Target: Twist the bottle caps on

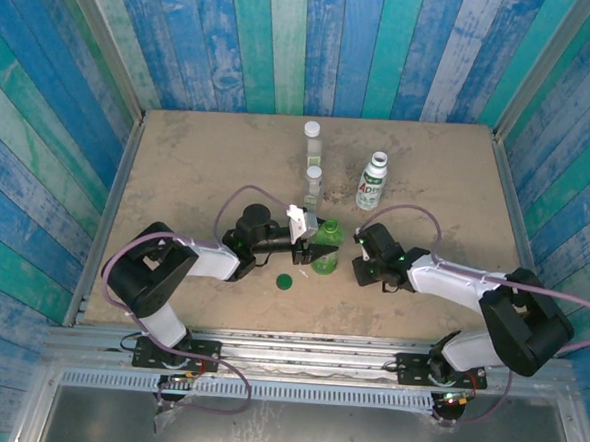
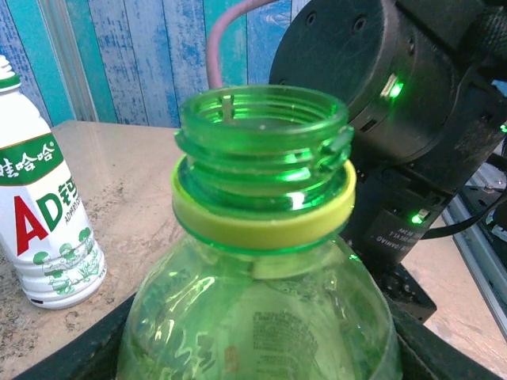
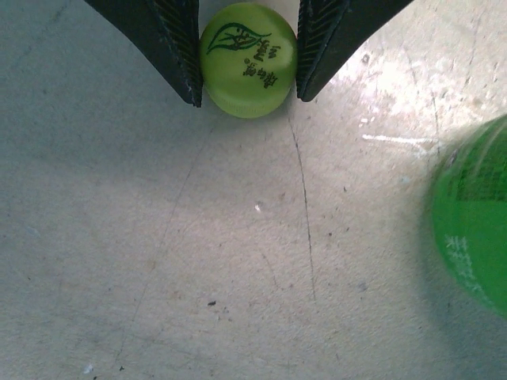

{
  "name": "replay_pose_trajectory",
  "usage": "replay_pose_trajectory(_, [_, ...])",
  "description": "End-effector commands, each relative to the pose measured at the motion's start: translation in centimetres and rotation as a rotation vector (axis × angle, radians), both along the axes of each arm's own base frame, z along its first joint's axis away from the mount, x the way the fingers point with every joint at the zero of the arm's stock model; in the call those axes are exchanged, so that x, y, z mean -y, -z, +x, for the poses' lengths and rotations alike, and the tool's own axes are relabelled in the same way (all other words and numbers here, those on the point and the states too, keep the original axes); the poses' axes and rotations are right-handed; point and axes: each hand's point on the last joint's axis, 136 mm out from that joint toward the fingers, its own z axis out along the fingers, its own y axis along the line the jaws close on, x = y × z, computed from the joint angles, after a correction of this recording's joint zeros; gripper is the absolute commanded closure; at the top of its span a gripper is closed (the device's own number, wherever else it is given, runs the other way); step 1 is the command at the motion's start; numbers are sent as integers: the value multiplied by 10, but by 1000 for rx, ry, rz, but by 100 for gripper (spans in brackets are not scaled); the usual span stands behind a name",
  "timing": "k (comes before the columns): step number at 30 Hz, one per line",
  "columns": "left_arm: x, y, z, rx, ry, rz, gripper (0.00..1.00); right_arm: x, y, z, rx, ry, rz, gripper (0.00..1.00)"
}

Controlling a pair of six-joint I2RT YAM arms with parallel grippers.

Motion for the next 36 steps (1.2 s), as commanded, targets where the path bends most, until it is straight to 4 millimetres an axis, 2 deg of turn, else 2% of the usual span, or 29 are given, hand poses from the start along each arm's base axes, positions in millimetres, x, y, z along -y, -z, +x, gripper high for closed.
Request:
replay_pose_trajectory(1, [1, 12, -4, -27, 15, 42, 42, -1, -23, -1, 25, -6, 11, 69])
replay_pose_trajectory(11, [2, 13, -2, -29, 11, 47, 42, -5, -95, -8, 129, -31, 88, 70])
replay_pose_trajectory(19, [2, 13, -3, -24, 14, 51, 42, -21, -155, -14, 207, -100, 144, 70])
replay_pose_trajectory(23, [2, 14, -4, -27, 25, 56, 42, -36, -183, -17, 249, -147, 181, 70])
replay_pose_trajectory(31, [3, 15, -6, -25, 35, 58, 42, -63, -220, -16, 303, -230, 182, 70])
replay_pose_trajectory(36, [3, 16, -6, -25, 39, 60, 42, -75, -227, -10, 315, -258, 172, 71])
